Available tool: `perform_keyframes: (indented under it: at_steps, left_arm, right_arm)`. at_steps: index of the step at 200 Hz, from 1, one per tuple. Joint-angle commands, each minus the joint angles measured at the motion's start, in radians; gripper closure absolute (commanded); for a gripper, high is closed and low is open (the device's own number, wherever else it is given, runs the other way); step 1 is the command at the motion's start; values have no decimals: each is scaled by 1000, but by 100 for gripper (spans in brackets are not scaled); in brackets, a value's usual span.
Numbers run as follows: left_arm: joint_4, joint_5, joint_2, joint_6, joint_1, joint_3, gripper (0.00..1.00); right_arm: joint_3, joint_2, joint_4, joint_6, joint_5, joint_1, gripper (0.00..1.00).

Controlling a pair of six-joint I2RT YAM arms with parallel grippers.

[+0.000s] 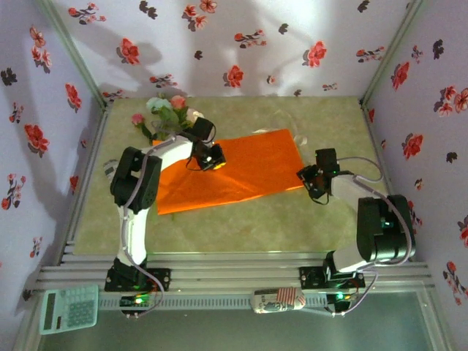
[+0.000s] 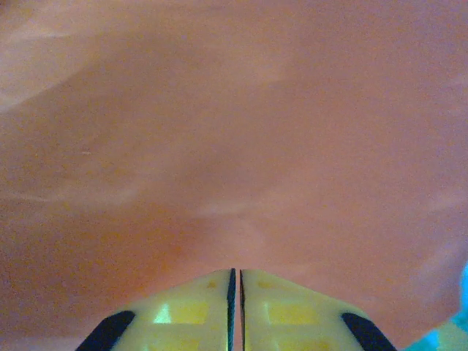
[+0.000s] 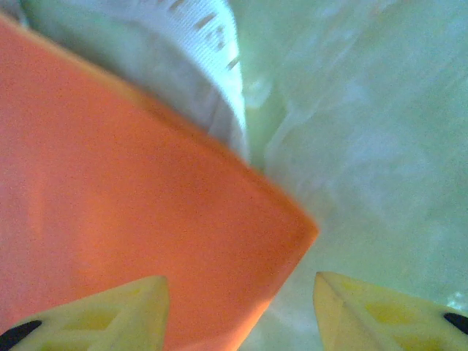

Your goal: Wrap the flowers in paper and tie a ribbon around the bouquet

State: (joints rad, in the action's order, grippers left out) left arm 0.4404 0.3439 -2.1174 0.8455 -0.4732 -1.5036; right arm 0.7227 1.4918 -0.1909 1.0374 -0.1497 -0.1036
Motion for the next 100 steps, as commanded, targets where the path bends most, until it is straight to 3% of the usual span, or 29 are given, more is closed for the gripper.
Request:
perform_keyframes:
  at_steps: [1, 40, 57, 72, 87, 100]
  left_arm:
    - [117, -50, -53, -82, 3, -39, 91]
    - [130, -61, -83, -110, 3, -31, 91]
    - [130, -62, -84, -114, 1, -23, 92]
    - [128, -61, -72, -121, -3, -15, 92]
    - [120, -63, -38, -120, -7, -4, 90]
    - [106, -76, 14, -111, -10, 14, 80]
  right_arm:
    - [71, 83, 26, -54, -81, 12, 46]
    - [81, 150, 56, -41, -66, 17, 52]
    - [86, 160, 85, -36, -53, 18, 68]
    - [90, 147, 112, -36, -30, 16, 89]
    - [102, 96, 105, -56, 13, 8, 100]
    - [138, 16, 41, -108, 71, -11, 100]
